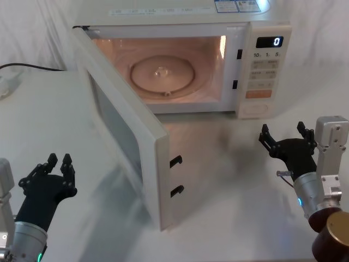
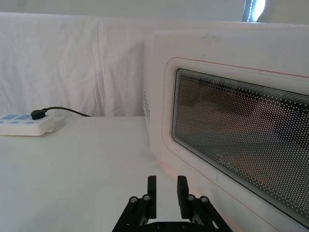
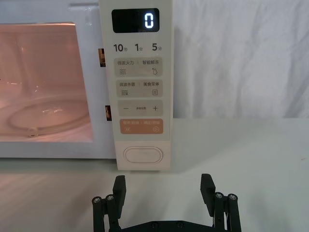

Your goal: Press the button to open the microwave door with one hand; close the microwave door with the other hand.

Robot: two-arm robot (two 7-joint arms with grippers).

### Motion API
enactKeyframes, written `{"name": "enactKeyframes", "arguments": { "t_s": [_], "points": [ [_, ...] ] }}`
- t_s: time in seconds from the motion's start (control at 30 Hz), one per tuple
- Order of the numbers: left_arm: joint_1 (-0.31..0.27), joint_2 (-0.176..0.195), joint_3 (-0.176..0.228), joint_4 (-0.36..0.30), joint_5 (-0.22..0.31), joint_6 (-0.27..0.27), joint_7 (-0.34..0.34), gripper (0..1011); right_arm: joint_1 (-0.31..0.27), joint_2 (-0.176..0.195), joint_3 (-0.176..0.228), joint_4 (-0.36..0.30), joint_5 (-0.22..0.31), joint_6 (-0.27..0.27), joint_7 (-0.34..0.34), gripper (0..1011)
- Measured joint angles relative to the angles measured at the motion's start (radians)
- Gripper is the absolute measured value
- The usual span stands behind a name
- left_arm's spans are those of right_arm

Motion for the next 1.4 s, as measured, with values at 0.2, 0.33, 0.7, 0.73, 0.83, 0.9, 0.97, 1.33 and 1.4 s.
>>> {"name": "enactKeyframes", "arguments": {
  "t_s": [0.2,0.33,0.7,0.73,0.83,0.9,0.97,1.33,1.4],
  "points": [
    [0.0,0.0,0.0,0.0,0.0,0.0,0.0,125,0.0,0.0,0.0,0.0,0.0,0.0,0.0,1002],
    [0.0,0.0,0.0,0.0,0.0,0.0,0.0,15,0.0,0.0,0.0,0.0,0.0,0.0,0.0,1002],
    [0.0,0.0,0.0,0.0,0.0,0.0,0.0,0,0.0,0.0,0.0,0.0,0.0,0.0,0.0,1002],
    [0.0,-0.001,-0.001,-0.001,0.0,0.0,-0.002,0,0.0,0.0,0.0,0.0,0.0,0.0,0.0,1002],
    [0.0,-0.005,-0.004,-0.008,0.0,-0.001,-0.012,0,0.0,0.0,0.0,0.0,0.0,0.0,0.0,1002],
    [-0.001,-0.008,-0.007,-0.016,-0.002,0.001,-0.024,0,0.0,0.0,0.0,0.0,0.0,0.0,0.0,1002],
    [-0.003,-0.011,-0.01,-0.021,-0.003,0.004,-0.032,0,0.0,0.0,0.0,0.0,0.0,0.0,0.0,1002],
    [-0.012,-0.032,-0.02,-0.07,0.0,0.021,-0.073,0,0.0,0.0,0.0,0.0,0.0,0.0,0.0,1002],
    [-0.012,-0.035,-0.021,-0.077,0.0,0.021,-0.079,0,0.0,0.0,0.0,0.0,0.0,0.0,0.0,1002]
  ]
}}
